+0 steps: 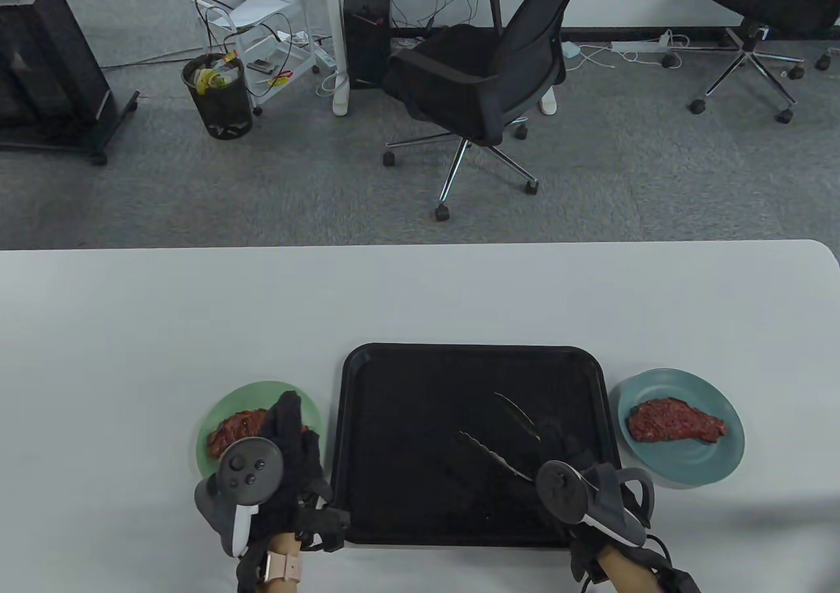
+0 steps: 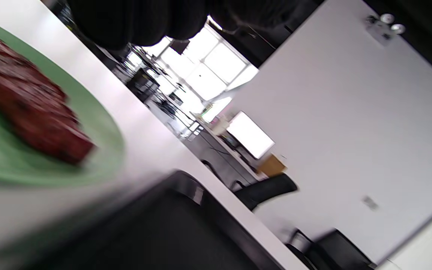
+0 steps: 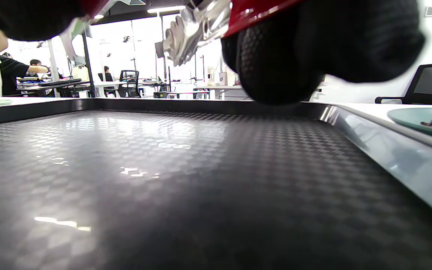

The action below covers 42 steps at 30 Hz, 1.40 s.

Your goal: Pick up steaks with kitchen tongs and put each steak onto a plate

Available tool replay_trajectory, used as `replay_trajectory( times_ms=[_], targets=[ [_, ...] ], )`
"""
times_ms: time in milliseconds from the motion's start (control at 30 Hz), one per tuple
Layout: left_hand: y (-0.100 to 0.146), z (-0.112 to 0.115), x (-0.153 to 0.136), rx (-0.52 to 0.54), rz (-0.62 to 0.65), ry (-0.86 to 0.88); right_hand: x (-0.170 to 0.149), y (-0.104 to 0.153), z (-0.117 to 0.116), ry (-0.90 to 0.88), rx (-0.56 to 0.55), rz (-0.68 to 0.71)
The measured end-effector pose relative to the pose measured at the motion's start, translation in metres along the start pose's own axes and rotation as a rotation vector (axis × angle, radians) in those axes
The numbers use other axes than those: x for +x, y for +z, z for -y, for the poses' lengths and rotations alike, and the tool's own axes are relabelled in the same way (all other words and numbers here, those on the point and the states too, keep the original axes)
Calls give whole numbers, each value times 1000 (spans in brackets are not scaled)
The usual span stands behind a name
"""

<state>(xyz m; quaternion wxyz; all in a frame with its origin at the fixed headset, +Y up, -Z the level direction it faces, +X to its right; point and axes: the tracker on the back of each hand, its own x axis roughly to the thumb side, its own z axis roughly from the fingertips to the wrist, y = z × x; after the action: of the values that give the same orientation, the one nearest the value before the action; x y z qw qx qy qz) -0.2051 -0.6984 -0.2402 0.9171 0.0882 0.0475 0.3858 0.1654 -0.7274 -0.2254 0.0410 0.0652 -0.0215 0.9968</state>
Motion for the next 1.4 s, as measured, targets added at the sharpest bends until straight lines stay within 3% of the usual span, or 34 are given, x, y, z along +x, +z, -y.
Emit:
replay_trajectory(
  times_ms=[167, 333, 767, 900, 1133, 1400],
  targets=[
    [0, 31, 22, -89, -7, 199, -5, 0, 2, -17, -1, -18],
    [0, 61, 7, -151, -110, 395, -8, 1, 4, -29, -1, -30],
    [-1, 65, -8, -164, -130, 382, -24, -3, -9, 37, -6, -149],
    [-1, 69, -9, -183, -128, 365, -31, -9, -19, 98, 70, -203],
    [-2, 70, -12, -189, -130, 354, -26, -12, -23, 181, 109, -235],
    [-1, 70, -14, -188, -129, 346, -21, -15, -31, 263, 275, -224]
  ],
)
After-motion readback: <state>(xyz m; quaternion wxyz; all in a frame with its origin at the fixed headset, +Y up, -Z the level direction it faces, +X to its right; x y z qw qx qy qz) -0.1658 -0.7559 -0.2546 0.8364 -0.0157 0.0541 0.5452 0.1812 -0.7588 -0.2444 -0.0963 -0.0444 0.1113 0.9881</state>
